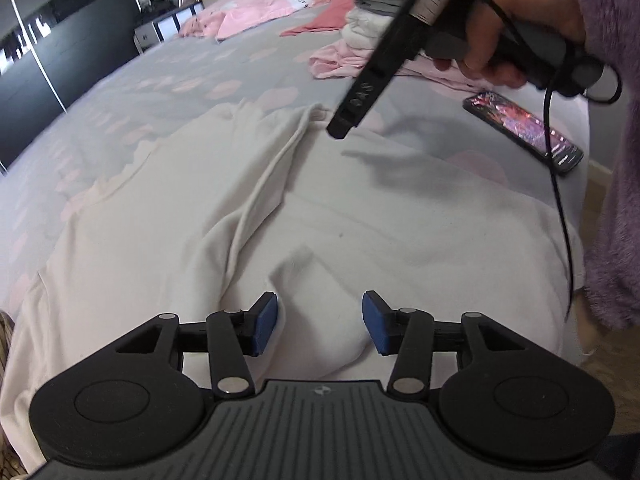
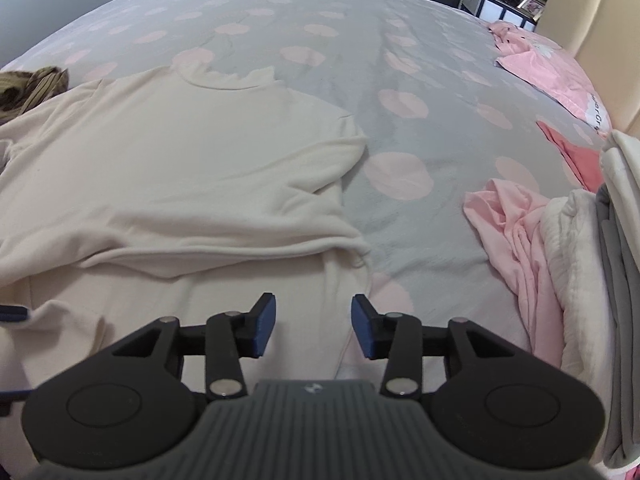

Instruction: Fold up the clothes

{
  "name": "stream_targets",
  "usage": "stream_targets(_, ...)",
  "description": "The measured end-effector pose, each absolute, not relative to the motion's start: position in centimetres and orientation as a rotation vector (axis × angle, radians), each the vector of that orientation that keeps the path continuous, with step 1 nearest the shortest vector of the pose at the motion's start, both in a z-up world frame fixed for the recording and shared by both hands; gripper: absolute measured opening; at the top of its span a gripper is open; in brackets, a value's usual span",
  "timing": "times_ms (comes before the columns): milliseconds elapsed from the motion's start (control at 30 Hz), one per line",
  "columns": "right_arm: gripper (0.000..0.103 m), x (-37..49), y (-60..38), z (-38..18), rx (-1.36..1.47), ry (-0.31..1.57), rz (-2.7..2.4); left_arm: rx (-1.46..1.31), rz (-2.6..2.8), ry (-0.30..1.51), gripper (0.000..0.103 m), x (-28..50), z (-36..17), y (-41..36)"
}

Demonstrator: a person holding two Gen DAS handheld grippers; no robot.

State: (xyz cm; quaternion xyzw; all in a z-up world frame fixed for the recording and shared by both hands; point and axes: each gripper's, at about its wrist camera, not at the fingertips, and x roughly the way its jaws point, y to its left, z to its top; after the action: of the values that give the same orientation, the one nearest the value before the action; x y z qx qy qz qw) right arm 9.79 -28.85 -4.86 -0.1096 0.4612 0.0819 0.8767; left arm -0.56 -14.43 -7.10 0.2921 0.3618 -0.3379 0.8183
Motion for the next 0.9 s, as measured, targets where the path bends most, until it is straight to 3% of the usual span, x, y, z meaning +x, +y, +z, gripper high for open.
stream_targets(300,0.047,7.2,-28.3,-3.2,-0.273,0.931,0.179,0.817,-0.716,0.717,0.045,-2.0,-9.8,-16.3)
stream_targets(333,0.047,6.9,-28.3,-3.1,-0.275,0.931,0.179,0.809,-0.723,0.73,0.037,-1.8,-9.9,-16.1)
stream_targets(367,0.047,6.7,-28.3,-2.9,-0.278,0.929,0.18,0.8,-0.728,0.744,0.021,-1.6,-9.9,-15.9)
stream_targets(467,0.047,5.8,-28.3,-2.5,-0.291,0.919,0.178,0.759,-0.71,0.747,0.008,-1.6,-8.6,-15.1)
stream_targets(767,0.047,3.1,-27.8,-1.5,-0.315,0.901,0.199,0.363,-0.585,0.697,0.006,-2.1,2.2,-6.4)
stream_targets(900,0.047,2.7,-27.2,-1.1,-0.311,0.9,0.213,0.272,-0.452,0.679,0.006,-3.2,4.5,-1.7)
